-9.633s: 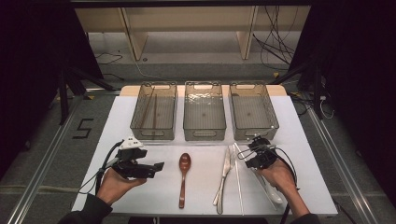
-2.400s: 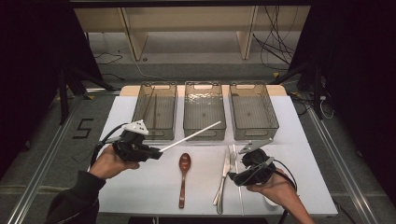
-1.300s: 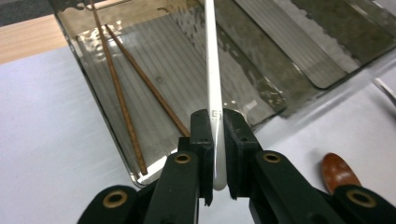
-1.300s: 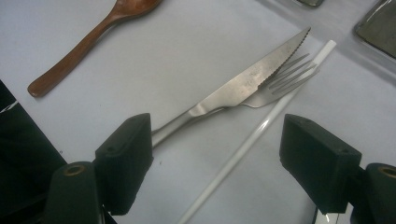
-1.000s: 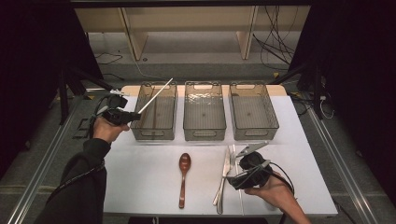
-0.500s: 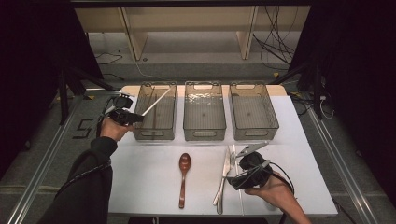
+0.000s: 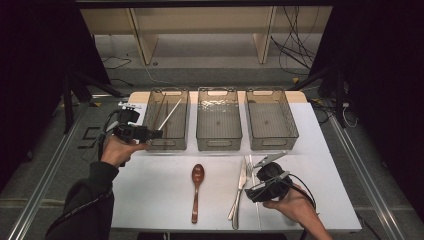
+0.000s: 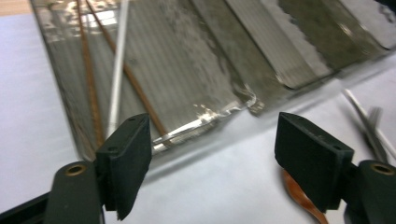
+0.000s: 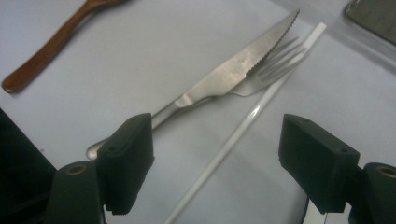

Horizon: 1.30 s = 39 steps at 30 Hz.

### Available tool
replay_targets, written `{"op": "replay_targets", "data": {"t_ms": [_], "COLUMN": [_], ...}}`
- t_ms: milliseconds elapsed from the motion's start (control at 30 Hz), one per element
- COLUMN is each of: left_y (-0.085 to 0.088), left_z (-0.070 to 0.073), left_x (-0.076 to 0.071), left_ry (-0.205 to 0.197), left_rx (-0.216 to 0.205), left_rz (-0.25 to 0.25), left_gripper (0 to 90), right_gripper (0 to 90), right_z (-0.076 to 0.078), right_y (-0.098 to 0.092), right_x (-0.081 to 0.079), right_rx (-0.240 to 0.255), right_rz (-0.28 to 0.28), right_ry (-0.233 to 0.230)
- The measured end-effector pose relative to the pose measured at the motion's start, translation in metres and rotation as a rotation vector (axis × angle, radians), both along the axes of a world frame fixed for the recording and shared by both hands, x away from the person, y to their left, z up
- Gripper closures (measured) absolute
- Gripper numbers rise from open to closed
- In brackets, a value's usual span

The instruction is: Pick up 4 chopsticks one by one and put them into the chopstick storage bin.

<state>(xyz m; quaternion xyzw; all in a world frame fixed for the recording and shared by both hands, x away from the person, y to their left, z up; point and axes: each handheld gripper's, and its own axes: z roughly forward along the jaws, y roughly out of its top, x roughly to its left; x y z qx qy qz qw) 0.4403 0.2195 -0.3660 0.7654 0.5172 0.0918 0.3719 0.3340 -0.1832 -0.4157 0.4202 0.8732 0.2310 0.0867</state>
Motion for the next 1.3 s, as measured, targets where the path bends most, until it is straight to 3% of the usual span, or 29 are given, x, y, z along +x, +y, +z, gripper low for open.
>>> {"op": "replay_targets", "data": {"t_ms": [267,333,600,833,1300], "left_y": [-0.013,-0.015,-0.015,-0.019,-0.023], "left_z": [-0.006,-0.009,-0.016,-0.030,-0.034], "left_x": [-0.034,-0.042,-0.071,-0.083,-0.094], "left_ry": [-0.033,-0.033,-0.053,-0.041,-0.035], "left_rx": [-0.020,-0.009,-0.044,-0.007,0.016], "left_rz": [-0.065,-0.078,-0.098,-0.128,-0.143], "left_gripper": [20.7,19.8,18.0,17.0,16.5], "right_gripper": [32.6,35.0,44.5,47.2,52.6], "right_z": [-0.014,-0.018,-0.029,-0.034,-0.042], "right_y": [0.002,0.003,0.006,0.008,0.011], "right_x": [0.005,0.008,0.016,0.020,0.026], "right_rx": [-0.072,-0.097,-0.138,-0.156,-0.207], "right_rz": [-0.021,-0.025,-0.032,-0.035,-0.027], "right_ry": [0.039,0.046,0.102,0.134,0.161]}}
